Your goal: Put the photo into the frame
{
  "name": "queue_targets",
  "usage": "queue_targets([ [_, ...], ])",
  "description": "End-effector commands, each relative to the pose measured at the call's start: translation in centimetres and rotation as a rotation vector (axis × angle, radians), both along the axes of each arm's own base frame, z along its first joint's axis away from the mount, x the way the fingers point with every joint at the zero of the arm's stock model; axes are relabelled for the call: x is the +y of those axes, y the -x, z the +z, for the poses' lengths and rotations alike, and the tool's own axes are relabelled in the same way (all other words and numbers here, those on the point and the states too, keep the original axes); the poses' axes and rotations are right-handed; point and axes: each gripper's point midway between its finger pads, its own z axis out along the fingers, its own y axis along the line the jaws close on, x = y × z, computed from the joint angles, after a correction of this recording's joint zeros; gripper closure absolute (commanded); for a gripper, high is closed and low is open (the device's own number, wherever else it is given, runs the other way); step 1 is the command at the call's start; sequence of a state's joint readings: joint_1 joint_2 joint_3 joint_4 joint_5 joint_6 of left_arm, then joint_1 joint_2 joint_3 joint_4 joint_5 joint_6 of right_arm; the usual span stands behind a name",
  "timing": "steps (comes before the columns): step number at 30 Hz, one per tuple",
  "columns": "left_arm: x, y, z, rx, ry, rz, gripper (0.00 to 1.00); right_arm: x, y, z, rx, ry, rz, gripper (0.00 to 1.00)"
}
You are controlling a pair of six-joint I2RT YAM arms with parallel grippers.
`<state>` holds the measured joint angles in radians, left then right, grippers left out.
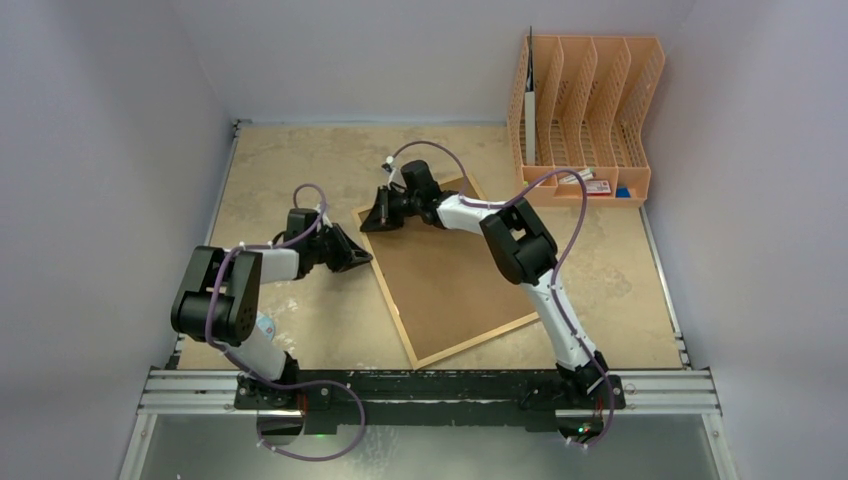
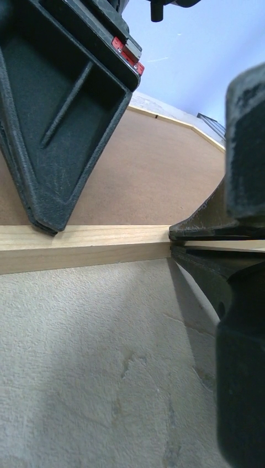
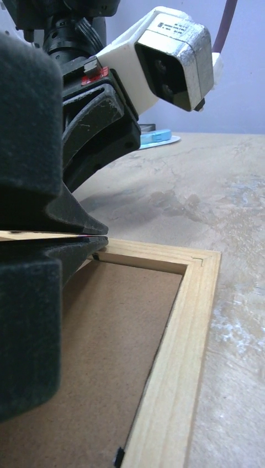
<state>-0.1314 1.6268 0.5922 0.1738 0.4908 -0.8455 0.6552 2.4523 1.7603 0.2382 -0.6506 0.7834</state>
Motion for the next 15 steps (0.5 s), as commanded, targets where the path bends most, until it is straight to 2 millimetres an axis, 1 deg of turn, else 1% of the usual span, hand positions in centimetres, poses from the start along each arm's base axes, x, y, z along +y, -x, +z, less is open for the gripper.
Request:
queue_targets([
  [1,2.7,8.6,-7.0,0.356,-0.189,-0.032,0.90,0.3,-0.4,-0.7,-0.009,0.013,0.000,0.95],
  [9,3.0,8.2,-6.9,0.351,-0.207,-0.028,0.90,-1.2,-0.2,-2.2,0.021,0.069,-0.021,0.95],
  [15,3.1,8.2,-6.9,0.352,-0.214,-0.026,0.90,-2.4,-0.5,-3.2,0.033,0.101,-0.053,0.96],
])
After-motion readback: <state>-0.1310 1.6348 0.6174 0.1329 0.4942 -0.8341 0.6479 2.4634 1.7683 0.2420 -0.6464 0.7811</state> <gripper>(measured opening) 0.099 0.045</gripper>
